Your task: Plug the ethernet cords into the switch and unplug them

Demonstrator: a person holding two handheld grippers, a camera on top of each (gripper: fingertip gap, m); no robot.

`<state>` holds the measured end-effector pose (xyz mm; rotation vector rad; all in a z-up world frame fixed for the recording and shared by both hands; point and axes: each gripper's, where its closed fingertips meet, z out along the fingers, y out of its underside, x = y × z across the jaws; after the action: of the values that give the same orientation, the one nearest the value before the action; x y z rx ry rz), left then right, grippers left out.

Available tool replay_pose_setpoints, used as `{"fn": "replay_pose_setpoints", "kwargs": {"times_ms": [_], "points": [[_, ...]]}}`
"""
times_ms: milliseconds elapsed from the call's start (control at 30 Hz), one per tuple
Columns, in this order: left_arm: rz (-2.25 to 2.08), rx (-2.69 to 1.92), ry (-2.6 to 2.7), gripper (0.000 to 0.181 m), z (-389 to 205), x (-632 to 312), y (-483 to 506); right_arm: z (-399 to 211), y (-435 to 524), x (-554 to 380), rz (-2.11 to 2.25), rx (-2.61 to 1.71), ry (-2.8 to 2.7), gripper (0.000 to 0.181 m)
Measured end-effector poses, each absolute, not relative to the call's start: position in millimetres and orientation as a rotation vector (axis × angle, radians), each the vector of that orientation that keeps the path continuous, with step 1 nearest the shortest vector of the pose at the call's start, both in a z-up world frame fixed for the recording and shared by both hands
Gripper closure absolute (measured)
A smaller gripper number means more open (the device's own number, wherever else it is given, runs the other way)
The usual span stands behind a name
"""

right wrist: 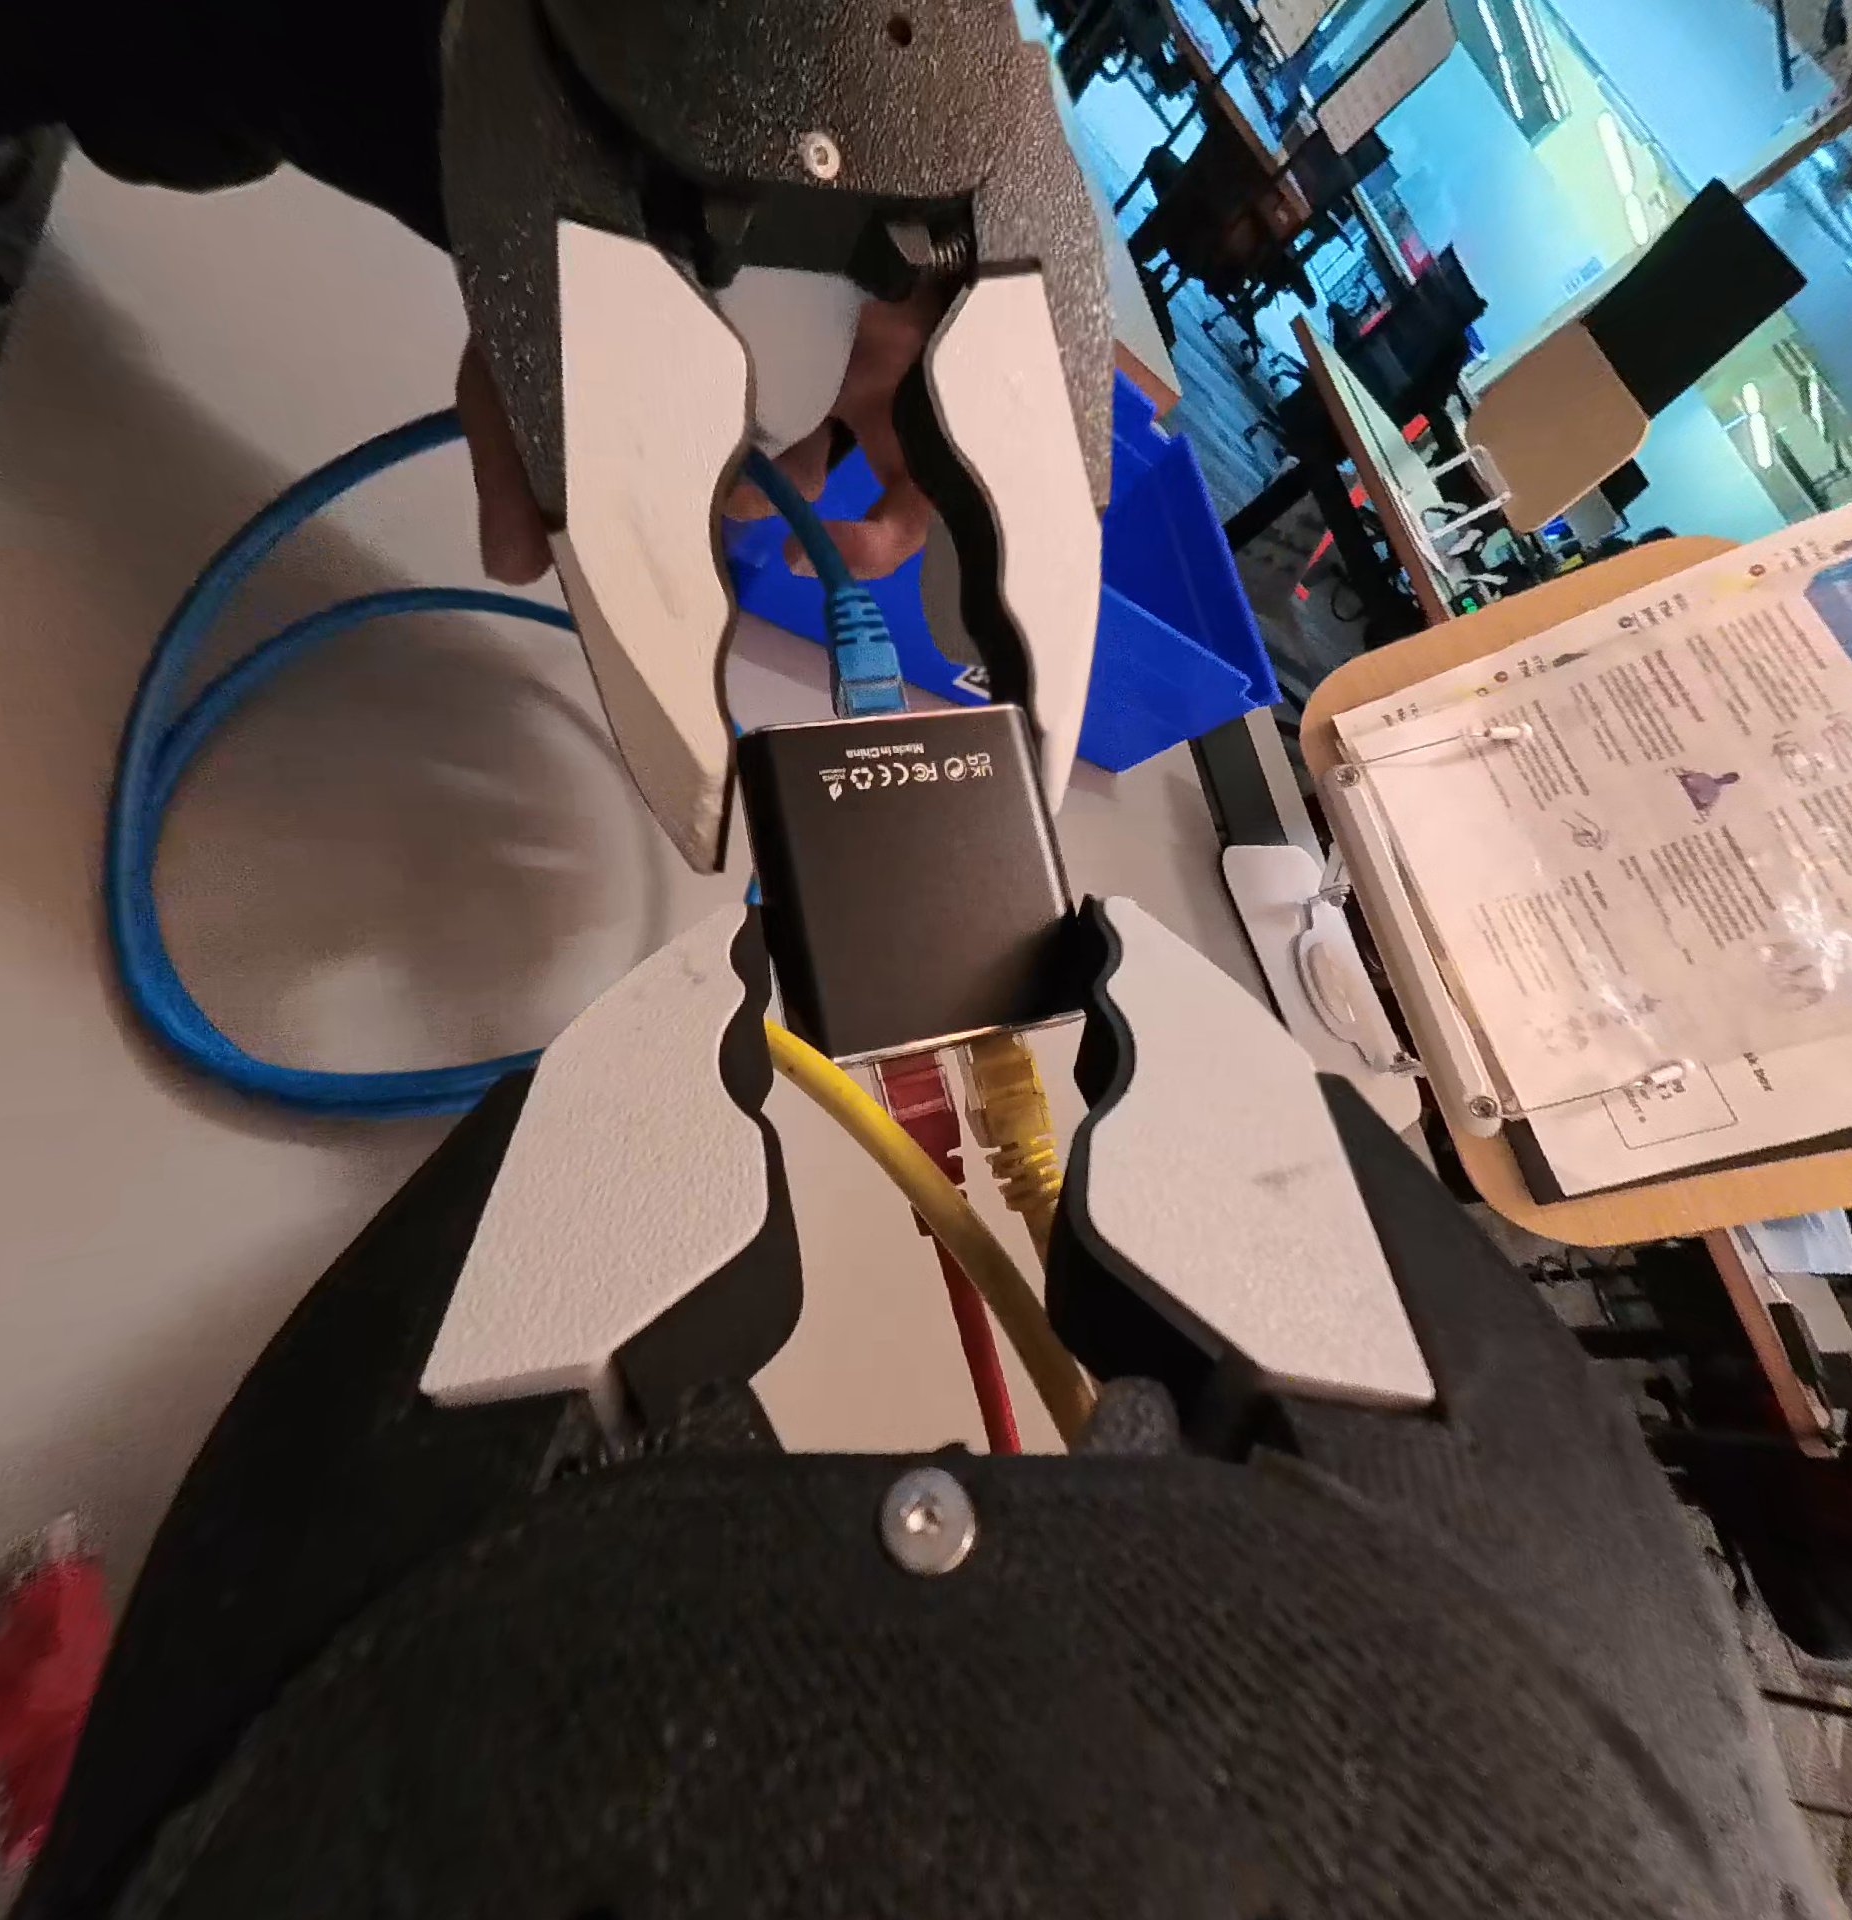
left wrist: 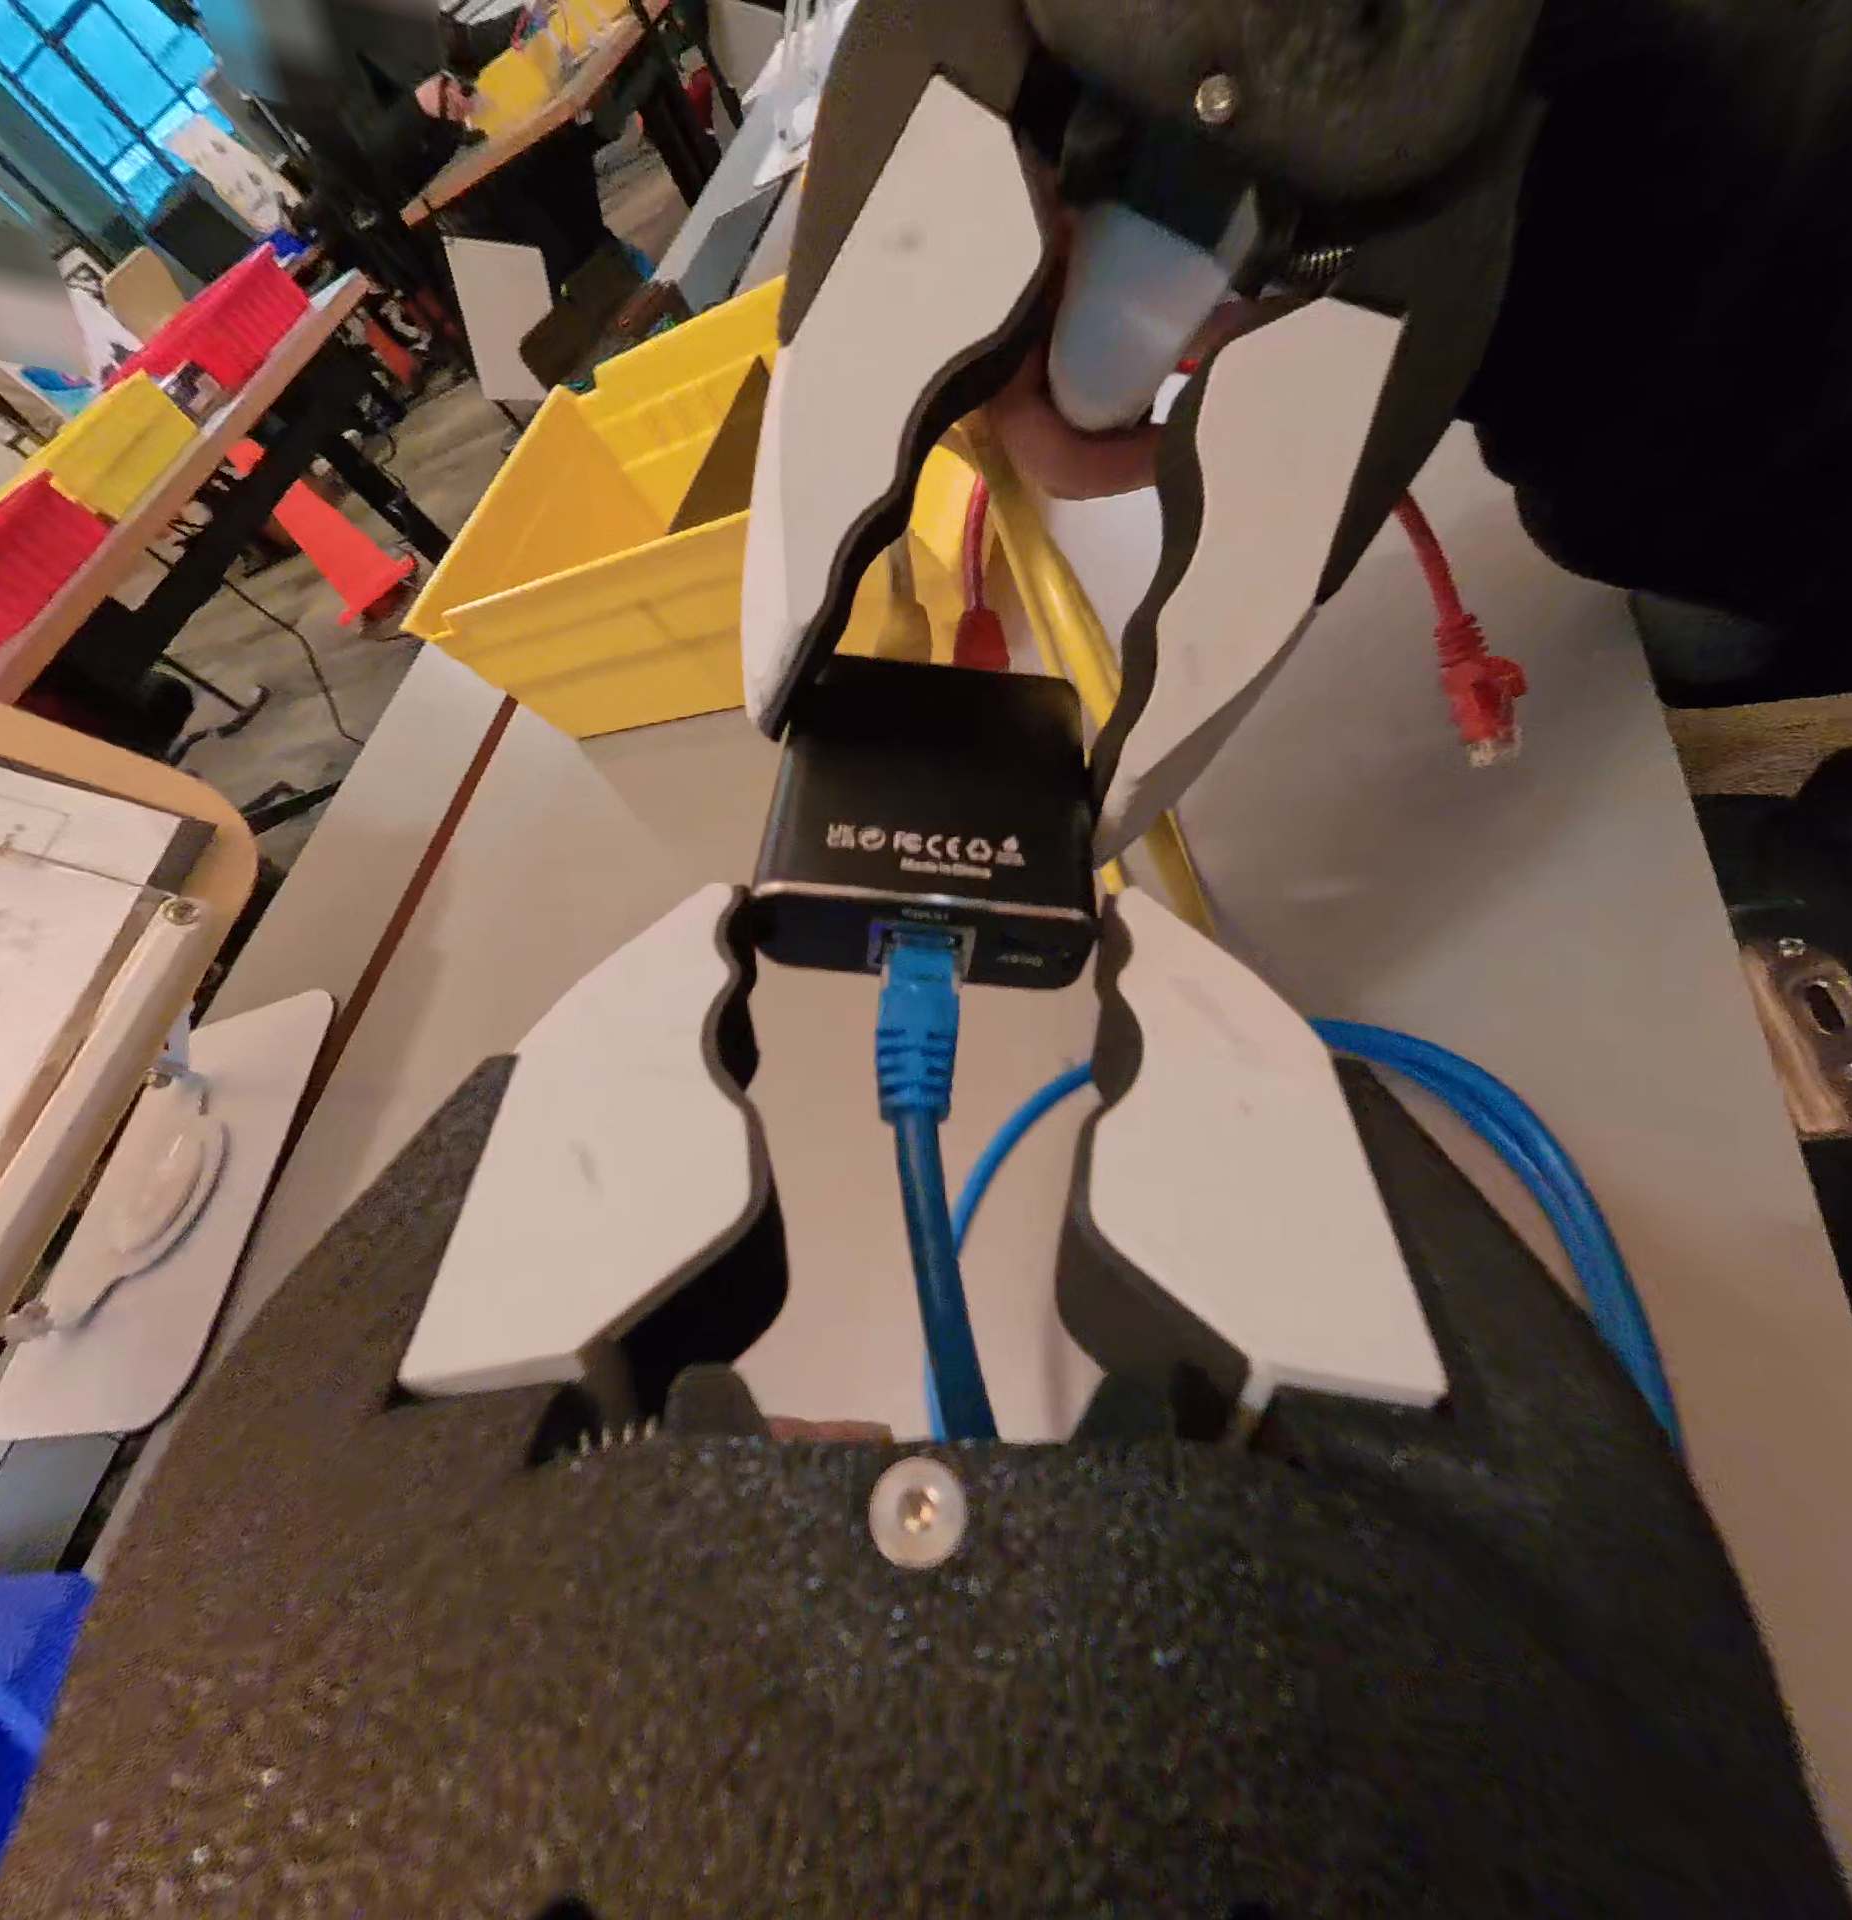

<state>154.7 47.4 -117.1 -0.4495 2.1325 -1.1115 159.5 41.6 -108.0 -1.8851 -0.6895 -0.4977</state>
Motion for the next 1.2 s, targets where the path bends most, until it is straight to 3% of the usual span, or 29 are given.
{"fn": "replay_pose_setpoints", "kwargs": {"times_ms": [1200], "points": [[-1.491,-0.383,1.849,0.124,-115,145,50,-116,43,154,-0.434,-1.864,-0.724,0.125]]}}
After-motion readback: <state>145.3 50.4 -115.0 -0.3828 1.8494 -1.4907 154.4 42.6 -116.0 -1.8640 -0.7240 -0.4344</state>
